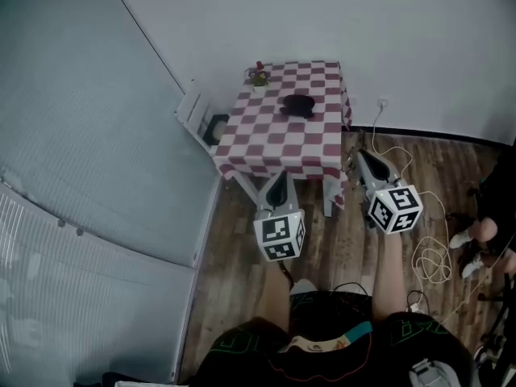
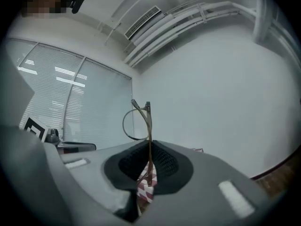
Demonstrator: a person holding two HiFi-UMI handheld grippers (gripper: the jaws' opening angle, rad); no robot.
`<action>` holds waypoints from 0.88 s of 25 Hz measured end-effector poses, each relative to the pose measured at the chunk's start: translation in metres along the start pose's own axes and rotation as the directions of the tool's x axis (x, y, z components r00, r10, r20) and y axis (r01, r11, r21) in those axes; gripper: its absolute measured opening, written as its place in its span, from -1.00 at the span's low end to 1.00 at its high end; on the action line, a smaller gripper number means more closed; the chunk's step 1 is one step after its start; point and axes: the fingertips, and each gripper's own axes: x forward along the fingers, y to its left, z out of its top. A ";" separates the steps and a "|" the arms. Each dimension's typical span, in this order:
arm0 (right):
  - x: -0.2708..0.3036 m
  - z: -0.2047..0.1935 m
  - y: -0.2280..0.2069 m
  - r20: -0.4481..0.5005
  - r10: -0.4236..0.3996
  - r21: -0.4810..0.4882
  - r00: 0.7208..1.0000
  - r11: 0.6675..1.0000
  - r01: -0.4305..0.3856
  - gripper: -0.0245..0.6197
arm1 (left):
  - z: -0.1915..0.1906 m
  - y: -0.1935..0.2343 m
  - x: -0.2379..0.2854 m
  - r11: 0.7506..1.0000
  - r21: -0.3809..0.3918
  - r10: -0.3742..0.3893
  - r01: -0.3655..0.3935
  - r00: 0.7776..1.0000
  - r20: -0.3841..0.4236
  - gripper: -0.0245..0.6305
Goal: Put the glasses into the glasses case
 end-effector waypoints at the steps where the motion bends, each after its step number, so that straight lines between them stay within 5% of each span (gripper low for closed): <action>1: 0.003 0.001 0.001 0.000 0.008 -0.001 1.000 1.000 -0.008 -0.86 | 0.001 0.003 0.002 1.000 -0.004 0.007 -0.007 1.000 0.003 -0.90; 22: 0.019 0.048 -0.010 0.053 0.057 -0.081 0.997 0.995 -0.052 -0.86 | 0.039 -0.004 0.011 1.000 -0.031 0.003 0.001 0.989 0.149 -0.90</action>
